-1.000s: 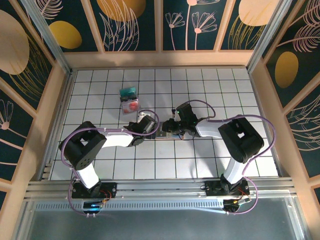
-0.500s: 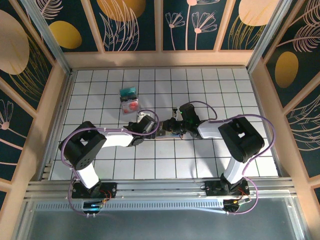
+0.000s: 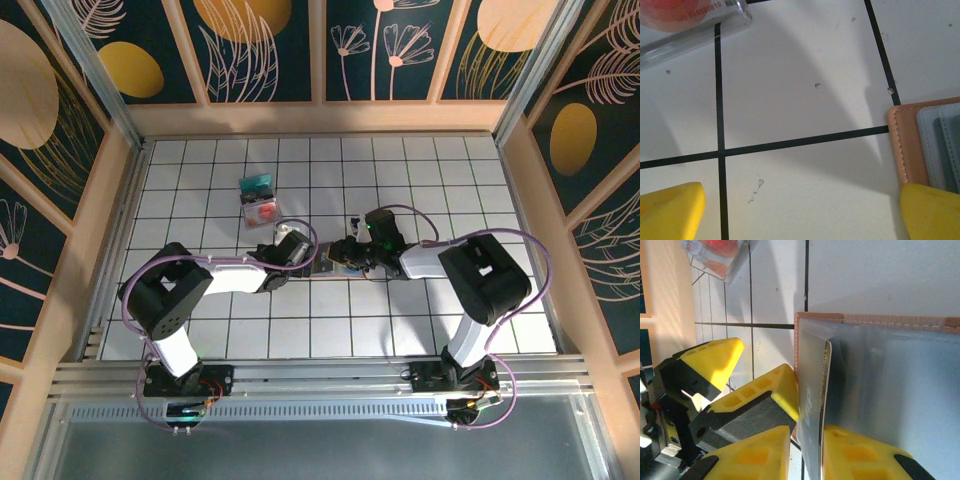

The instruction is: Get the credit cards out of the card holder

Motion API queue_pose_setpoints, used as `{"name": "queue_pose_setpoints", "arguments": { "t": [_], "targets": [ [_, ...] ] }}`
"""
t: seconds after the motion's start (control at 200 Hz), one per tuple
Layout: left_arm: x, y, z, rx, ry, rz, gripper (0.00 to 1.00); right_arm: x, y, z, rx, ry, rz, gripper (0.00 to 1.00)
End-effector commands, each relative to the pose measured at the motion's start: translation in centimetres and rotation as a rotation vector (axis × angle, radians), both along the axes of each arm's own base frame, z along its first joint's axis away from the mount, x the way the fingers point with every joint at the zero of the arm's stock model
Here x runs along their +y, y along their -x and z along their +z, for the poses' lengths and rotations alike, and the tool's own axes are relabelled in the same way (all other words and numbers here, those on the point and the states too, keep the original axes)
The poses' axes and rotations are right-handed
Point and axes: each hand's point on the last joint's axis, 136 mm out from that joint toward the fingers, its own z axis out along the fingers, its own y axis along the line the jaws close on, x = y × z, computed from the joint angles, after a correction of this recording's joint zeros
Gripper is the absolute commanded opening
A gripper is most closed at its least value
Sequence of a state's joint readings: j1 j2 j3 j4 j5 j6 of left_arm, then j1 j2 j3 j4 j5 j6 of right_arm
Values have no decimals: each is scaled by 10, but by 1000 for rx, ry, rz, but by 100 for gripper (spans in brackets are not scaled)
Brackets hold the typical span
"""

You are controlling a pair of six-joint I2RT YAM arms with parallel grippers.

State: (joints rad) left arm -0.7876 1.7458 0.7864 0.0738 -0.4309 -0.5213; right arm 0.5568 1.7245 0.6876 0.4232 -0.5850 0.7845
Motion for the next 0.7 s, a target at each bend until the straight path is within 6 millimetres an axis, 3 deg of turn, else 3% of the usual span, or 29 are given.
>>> {"name": "queue_pose_setpoints", "arguments": {
  "t": [0.0, 0.055, 0.355, 0.696],
  "targets": [
    [16, 13, -20, 76, -89, 9, 99, 3, 0, 22, -51, -57, 15, 23],
    [17, 13, -21, 78, -90, 10, 99, -6, -8, 22, -51, -55, -16, 23],
    [17, 13, -22, 81, -91, 12, 99, -14, -9, 21, -47, -48, -34, 21],
    [14, 11, -19, 75, -81, 13, 99, -30, -14, 13, -36, 19, -80, 7]
  ]
}}
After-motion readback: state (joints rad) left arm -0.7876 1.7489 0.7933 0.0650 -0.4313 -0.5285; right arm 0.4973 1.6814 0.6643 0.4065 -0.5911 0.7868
